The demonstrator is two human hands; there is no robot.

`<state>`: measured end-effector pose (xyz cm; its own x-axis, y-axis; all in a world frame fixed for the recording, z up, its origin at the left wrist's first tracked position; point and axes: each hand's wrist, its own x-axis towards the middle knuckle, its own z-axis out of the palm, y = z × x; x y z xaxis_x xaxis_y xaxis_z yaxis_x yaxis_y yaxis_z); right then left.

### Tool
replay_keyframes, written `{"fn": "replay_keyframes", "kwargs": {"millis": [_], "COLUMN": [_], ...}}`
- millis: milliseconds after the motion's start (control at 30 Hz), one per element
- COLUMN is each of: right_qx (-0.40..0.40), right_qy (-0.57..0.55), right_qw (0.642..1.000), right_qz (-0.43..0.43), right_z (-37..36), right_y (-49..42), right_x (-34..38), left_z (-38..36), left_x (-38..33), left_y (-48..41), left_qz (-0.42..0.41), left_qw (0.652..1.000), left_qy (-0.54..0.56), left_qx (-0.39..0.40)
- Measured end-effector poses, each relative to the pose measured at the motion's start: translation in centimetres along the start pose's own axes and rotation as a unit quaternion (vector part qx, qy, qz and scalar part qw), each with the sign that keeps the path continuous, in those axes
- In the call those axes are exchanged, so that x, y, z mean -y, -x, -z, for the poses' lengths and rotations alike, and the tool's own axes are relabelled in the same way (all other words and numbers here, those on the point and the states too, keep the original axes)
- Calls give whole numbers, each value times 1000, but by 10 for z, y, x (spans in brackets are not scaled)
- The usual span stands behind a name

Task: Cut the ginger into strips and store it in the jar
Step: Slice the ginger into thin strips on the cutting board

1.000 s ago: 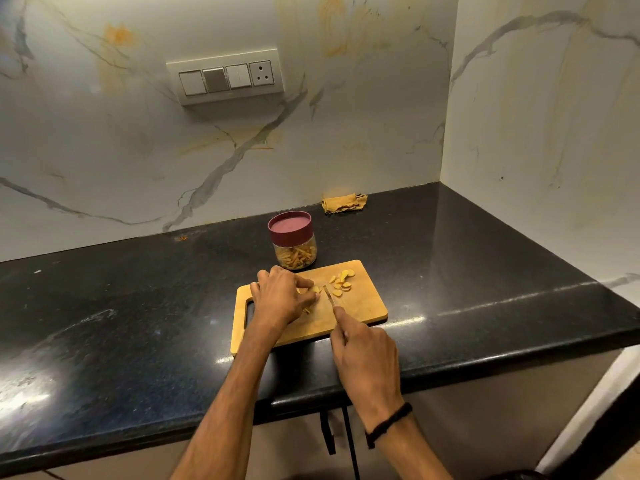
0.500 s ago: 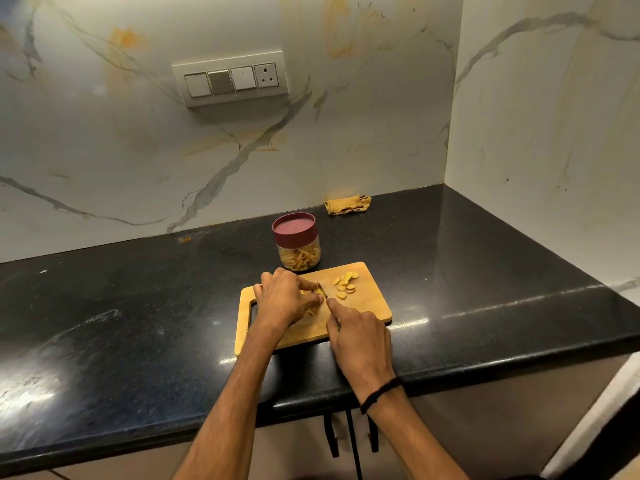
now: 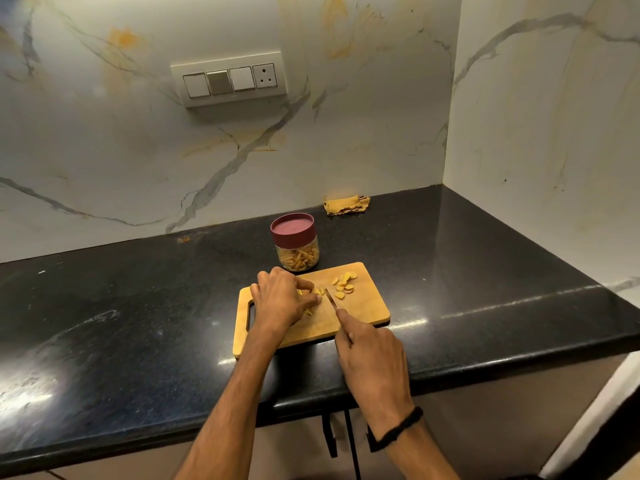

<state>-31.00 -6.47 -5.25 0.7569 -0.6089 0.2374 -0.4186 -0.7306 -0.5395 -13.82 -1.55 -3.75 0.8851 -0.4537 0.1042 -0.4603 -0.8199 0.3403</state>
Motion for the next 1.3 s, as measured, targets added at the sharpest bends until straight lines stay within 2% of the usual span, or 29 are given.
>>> {"fn": "replay_keyframes", "kwargs": {"millis": [133,400,700,867,1000,1300], "right_qx": [-8,-10,17,36,45,7], "right_qy": [-36,-31,61,83,33,-29], "right_qw": [999,999,997,996,998,1000], "right_qz": [2,23,45,26,8,-2], "right_z": [-6,-14,-13,-6,2,-3], "right_y": [-17,-31,-31,1,10,-24], "right_x": [8,12,18,8,-1,8], "left_z": [0,0,-1,0,0,-2], "left_x": [2,5,5,4,4,3], "left_y": [1,0,-1,-1,1,3], "left_qz": [-1,-11,-7,-3,-2,1], "left_qw": [1000,1000,1000,1000,1000,1000], "left_qy": [15,20,1,-2,-3,1], "left_qx": [-4,8,8,10,4,-22]}}
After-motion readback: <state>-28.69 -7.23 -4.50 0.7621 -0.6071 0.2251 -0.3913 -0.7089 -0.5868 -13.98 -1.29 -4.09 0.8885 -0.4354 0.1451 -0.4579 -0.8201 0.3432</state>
